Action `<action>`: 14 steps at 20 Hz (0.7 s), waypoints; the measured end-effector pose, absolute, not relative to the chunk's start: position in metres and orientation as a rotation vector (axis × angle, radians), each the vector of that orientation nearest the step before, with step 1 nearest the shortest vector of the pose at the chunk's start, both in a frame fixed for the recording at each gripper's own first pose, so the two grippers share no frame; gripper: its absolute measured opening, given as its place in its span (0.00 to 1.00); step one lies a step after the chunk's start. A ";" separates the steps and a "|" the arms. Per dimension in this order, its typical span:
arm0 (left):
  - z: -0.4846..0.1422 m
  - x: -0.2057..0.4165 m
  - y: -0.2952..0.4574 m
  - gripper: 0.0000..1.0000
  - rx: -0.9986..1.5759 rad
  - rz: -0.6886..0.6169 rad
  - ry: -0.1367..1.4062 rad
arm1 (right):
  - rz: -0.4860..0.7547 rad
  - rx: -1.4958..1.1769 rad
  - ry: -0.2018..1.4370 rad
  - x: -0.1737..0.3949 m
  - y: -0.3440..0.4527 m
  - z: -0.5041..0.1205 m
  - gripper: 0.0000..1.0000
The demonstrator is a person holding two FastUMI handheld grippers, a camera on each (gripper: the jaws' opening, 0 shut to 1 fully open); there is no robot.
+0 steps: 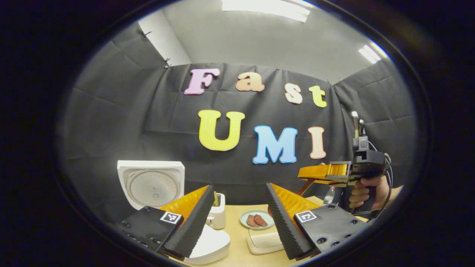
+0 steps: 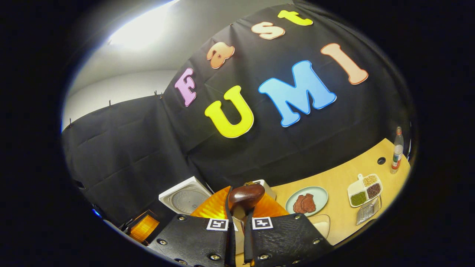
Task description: Close the left gripper, press the button to open the rice cooker; take a wooden spoon from the chopstick holder with the right hand, scoop a spoonful of rice and pour it into the rice cooker, then put the wooden spoon back into the chopstick holder.
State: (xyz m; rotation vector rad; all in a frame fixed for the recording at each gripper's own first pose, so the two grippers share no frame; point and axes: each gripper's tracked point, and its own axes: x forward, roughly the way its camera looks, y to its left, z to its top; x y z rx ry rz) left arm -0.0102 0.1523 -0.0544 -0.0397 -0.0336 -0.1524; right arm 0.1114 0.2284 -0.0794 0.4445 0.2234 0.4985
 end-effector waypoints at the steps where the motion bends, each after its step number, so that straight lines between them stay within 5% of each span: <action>1: -0.054 -0.011 0.146 0.97 -0.037 -0.166 -0.035 | 0.475 0.444 0.221 0.109 0.217 -0.080 0.09; 14: -0.044 0.009 0.099 0.96 0.001 -0.149 -0.049 | 0.267 0.412 0.199 0.122 0.073 -0.085 0.09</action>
